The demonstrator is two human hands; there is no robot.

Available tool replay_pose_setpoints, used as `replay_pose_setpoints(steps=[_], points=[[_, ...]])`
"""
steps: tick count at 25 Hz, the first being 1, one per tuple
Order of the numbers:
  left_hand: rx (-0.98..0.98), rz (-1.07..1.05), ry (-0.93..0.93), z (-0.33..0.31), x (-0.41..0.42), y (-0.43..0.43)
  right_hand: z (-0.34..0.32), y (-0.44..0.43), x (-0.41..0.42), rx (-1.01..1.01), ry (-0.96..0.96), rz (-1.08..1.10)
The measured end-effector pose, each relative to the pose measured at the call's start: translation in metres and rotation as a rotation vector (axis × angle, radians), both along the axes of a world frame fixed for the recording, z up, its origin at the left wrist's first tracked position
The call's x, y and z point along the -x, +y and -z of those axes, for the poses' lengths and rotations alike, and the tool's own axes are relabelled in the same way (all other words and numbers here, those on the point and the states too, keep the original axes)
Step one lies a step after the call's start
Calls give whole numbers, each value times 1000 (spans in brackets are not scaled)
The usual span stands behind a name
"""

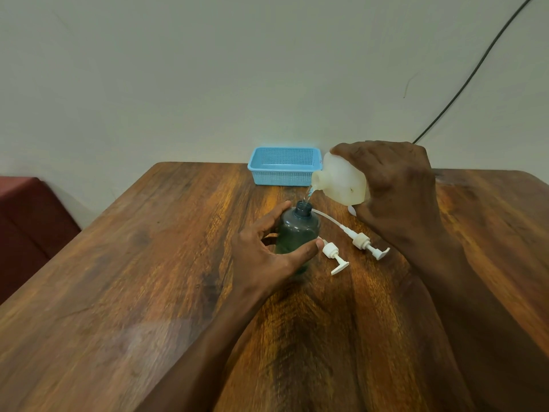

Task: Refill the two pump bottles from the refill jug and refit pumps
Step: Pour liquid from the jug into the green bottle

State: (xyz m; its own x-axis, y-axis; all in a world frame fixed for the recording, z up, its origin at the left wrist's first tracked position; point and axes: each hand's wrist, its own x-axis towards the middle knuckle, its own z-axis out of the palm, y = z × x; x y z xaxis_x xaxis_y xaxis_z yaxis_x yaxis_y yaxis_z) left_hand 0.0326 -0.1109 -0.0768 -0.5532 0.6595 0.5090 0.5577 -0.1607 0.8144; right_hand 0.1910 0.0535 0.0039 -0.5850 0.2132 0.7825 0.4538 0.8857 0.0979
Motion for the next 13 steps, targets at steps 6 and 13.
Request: replay_pose_setpoints(steps=[6,13], points=[[1,12,-13,1,1,0,1,1,1,9,-3,-3],[7,15,-15,2,1,0,0,-1,2,9,-22,15]])
